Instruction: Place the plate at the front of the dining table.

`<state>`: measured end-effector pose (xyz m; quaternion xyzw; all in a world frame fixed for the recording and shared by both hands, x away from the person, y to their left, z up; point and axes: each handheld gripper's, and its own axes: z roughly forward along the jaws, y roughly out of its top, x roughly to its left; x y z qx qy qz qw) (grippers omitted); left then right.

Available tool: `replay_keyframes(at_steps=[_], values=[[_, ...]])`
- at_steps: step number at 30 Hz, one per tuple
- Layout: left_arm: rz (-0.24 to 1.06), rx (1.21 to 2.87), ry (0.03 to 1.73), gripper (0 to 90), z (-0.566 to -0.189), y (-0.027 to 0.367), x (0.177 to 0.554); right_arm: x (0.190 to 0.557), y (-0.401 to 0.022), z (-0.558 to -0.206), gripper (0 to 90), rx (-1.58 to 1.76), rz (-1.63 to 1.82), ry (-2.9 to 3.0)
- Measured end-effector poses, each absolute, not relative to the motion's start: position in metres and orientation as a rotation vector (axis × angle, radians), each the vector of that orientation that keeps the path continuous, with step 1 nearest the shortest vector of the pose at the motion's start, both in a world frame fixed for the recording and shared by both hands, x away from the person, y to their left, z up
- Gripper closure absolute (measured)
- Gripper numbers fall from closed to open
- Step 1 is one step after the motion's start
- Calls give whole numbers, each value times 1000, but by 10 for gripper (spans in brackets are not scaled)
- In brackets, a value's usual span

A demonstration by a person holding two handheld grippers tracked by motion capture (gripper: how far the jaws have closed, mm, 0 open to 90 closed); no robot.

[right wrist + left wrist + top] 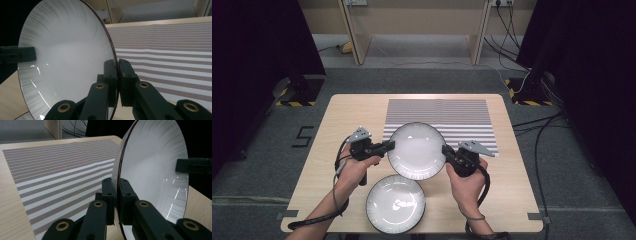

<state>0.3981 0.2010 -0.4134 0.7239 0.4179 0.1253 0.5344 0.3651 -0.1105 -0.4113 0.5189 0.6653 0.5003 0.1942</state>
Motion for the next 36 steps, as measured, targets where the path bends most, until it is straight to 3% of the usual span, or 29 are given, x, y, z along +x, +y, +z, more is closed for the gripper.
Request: replay_keyframes(at_steps=[36], values=[[301, 1721, 998, 847, -408, 187, 424, 384, -119, -406, 859, 1461, 1376, 1819]])
